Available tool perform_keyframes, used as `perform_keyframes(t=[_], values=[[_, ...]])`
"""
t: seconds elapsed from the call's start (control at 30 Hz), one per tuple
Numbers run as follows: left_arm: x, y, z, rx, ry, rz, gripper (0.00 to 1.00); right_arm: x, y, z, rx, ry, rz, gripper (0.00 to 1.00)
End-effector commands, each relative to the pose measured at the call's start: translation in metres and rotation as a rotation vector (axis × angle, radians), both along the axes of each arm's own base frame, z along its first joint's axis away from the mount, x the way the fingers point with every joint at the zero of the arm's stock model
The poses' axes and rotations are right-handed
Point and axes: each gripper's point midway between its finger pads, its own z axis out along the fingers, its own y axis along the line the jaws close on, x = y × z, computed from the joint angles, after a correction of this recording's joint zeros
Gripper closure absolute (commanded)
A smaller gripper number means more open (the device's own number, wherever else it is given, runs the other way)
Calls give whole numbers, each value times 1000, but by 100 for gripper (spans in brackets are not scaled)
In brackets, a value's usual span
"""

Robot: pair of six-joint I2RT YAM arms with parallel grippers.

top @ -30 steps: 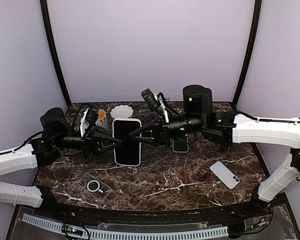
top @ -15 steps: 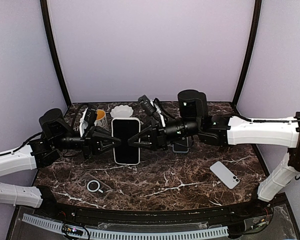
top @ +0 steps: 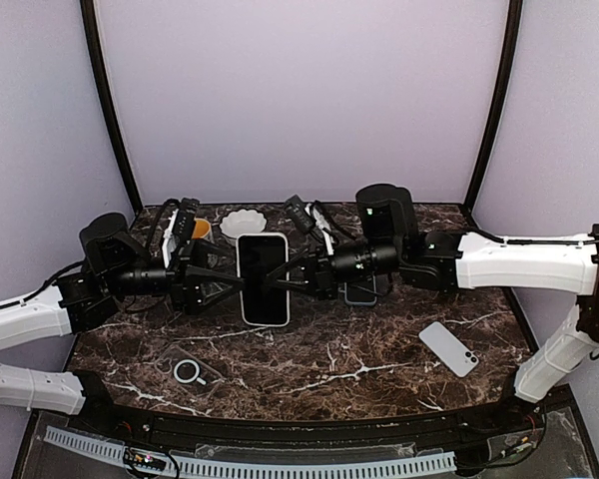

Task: Put the phone into the phone case
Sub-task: Pass from the left arm to the right, then place the phone with the phone case at the center of the board.

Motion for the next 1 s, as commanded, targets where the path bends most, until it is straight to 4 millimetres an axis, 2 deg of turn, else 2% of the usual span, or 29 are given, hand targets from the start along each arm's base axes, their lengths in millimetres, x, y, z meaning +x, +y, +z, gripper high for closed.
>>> perform_keyframes(t=[0.0, 0.1, 0.23, 0.27, 0.37, 0.43, 0.6, 0.73, 0.87, 0.97], values=[[33, 7, 9, 51, -32, 181, 16, 63, -32, -26, -127, 96, -256, 100], [56, 15, 1, 103, -17, 312, 12, 98, -50, -64, -236, 196, -358, 100], [61, 16, -5, 128, -12, 336, 12, 142, -61, -97, -325, 294, -435, 100], [61, 16, -5, 128, -11, 332, 12, 151, -62, -112, -353, 327, -449, 100], [62, 14, -9, 141, -1, 326, 12, 175, -68, -137, -383, 400, -459, 100], [63, 13, -11, 149, 7, 326, 12, 188, -69, -146, -386, 423, -463, 100], [63, 12, -13, 155, 11, 324, 12, 211, -67, -157, -350, 461, -472, 100], [63, 13, -12, 155, 9, 326, 12, 221, -73, -177, -370, 511, -498, 100], [63, 13, -12, 152, 7, 325, 12, 231, -90, -206, -484, 524, -604, 80], [62, 12, -11, 149, 10, 316, 12, 238, -106, -224, -587, 513, -686, 74]])
